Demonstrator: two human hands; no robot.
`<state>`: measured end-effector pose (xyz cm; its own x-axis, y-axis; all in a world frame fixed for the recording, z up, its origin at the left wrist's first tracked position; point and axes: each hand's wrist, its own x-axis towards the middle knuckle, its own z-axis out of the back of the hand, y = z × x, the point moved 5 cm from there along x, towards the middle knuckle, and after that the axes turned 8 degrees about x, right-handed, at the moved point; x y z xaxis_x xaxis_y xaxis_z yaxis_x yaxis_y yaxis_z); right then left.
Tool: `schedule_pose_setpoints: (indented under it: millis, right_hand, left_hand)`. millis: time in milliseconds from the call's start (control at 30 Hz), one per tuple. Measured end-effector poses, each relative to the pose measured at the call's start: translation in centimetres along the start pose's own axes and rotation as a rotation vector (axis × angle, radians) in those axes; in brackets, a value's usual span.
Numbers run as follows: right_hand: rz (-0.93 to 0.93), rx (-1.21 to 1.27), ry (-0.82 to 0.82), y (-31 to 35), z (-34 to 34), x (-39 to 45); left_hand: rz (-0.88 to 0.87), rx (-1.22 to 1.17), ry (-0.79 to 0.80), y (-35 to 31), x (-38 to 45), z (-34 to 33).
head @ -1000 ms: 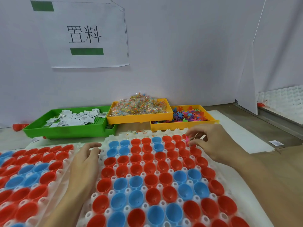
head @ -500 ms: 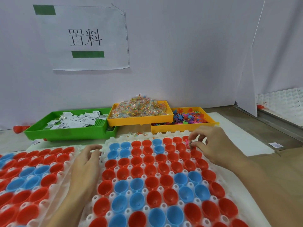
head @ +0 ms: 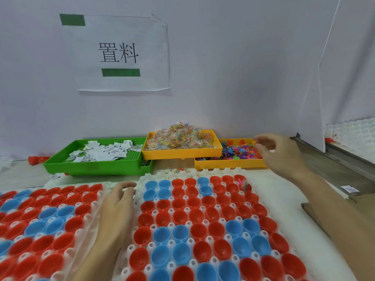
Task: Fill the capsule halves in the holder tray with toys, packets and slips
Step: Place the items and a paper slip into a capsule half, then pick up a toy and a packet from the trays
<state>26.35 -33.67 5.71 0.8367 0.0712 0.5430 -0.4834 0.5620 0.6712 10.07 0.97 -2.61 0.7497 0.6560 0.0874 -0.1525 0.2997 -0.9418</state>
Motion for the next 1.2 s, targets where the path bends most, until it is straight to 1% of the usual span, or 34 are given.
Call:
schedule_pose_setpoints:
  millis: [167, 267, 333, 400, 467, 600, 667, 800, 967, 1033, 1133, 1200]
  right_hand:
    - [-0.057, -0.138, 0.213, -0.6, -5.1, 4.9]
    - [-0.123, -0.247, 0.337, -2.6, -7.9, 6.7]
    - [-0.173, -0.325, 0.388, -4.1, -8.8, 7.5]
    - [-0.198, -0.38, 0.412, -5.3, -9.3, 8.1]
    - [-0.179, -0.405, 0.416, -6.1, -9.6, 8.5]
    - [-0.147, -0.368, 0.356, -6.7, -9.8, 8.7]
    - [-0.149, -0.31, 0.296, -6.7, -9.5, 8.7]
    - [-0.105, -0.194, 0.117, -6.4, -8.2, 8.6]
    - [-0.136, 0.02, -0.078, -5.0, -6.0, 8.1]
    - [-0.152, 0.166, -0.078, -3.6, -5.4, 7.6]
    - [-0.213, 0.504, 0.056, -0.4, -5.0, 5.9]
    - [-0.219, 0.619, 0.152, 1.9, -4.9, 3.9]
  left_hand:
    - [-0.016, -0.014, 0.005, -0.5, -0.3, 0.1]
    - [-0.068, 0.032, -0.025, -1.1, -0.6, 0.5]
    - [-0.111, 0.038, -0.044, -1.6, -0.8, 0.8]
    - [-0.166, 0.05, -0.054, -2.3, -1.0, 1.2]
    - [-0.227, 0.078, -0.062, -3.2, -1.4, 1.3]
    - [-0.311, 0.104, -0.068, -4.3, -2.2, 1.0]
    - [-0.324, 0.102, -0.057, -4.5, -2.5, 0.7]
    - [-0.347, 0.113, -0.033, -4.8, -2.9, 0.3]
    - [-0.349, 0.12, -0.018, -4.9, -3.0, 0.2]
    - [-0.35, 0.109, -0.011, -5.0, -3.1, 0.2]
    - [-0.343, 0.083, 0.016, -5.2, -3.3, 0.1]
    - [-0.345, 0.043, 0.048, -5.5, -3.5, 0.0]
